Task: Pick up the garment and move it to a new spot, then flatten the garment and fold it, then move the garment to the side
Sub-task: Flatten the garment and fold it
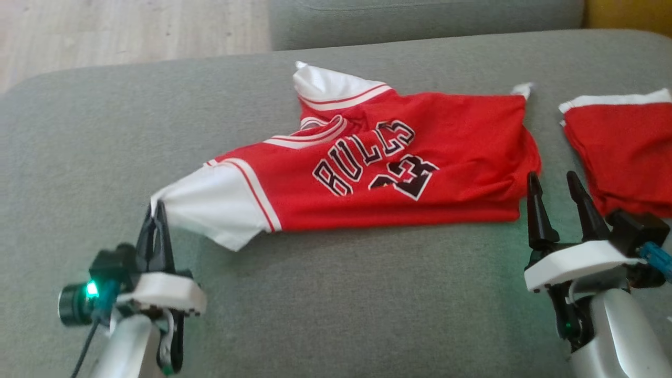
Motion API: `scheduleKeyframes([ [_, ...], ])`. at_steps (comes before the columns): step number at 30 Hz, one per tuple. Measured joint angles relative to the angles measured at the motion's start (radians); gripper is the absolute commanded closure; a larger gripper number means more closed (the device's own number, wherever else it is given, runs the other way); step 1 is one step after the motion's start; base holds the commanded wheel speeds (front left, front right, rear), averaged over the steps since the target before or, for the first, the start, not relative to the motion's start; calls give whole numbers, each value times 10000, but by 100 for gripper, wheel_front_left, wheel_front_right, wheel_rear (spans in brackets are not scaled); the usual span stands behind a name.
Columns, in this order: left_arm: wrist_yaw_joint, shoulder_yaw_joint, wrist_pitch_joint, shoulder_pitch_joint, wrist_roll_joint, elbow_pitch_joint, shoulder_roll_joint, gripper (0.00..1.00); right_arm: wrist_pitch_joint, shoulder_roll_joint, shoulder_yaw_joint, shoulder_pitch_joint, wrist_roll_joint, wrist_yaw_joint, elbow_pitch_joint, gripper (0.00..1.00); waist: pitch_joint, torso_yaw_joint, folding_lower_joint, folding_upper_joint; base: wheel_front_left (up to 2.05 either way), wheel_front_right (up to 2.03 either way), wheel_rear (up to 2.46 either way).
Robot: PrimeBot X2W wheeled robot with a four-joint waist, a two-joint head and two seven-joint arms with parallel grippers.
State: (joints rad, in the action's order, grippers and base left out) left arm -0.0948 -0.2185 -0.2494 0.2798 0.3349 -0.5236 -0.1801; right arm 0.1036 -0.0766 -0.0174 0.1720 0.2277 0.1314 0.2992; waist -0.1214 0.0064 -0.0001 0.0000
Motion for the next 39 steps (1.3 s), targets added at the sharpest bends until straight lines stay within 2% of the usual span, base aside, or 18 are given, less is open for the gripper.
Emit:
scheduleKeyframes([
  [3,-29,-25,107,-338,40,123,4,100,-88,-2,0,-4,2,0,-2,0,37,195,0,0,0,0,0],
  [6,201,-244,813,-626,105,92,-2,100,-119,-2,-4,-13,2,0,-2,0,54,329,0,0,0,0,0],
  [7,257,-378,1024,-733,105,77,-6,71,-125,-2,-2,-14,2,0,-2,0,49,353,0,0,0,0,0],
  [8,257,-433,1072,-845,105,90,4,0,-130,-2,4,-13,2,0,-2,0,37,363,0,0,0,0,0],
  [14,263,-341,268,-743,192,1045,10,0,-105,0,123,-5,15,0,-127,0,-78,188,0,0,0,0,0],
  [19,767,-366,8,78,150,2127,63,0,21,6,351,20,104,0,-349,0,-252,-199,0,0,0,0,0],
  [24,1325,-665,54,966,52,2127,79,0,144,38,456,84,117,0,-508,0,-494,-726,1,0,0,0,0],
  [27,1678,-966,527,1832,44,1814,61,0,240,56,495,303,165,0,-571,0,-683,-1056,1,0,0,0,0],
  [32,2161,-1847,2220,3869,128,794,-221,0,378,82,685,707,205,0,-648,0,-1157,-1490,2,0,0,0,0],
  [35,2197,-2709,3436,5188,614,77,-677,0,454,102,805,937,290,0,-665,0,-1500,-1735,3,0,0,0,0],
  [39,2266,-4383,4987,6599,2011,-320,-1559,0,614,169,1097,1373,408,0,-635,0,-1931,-2159,3,0,0,0,0],
])
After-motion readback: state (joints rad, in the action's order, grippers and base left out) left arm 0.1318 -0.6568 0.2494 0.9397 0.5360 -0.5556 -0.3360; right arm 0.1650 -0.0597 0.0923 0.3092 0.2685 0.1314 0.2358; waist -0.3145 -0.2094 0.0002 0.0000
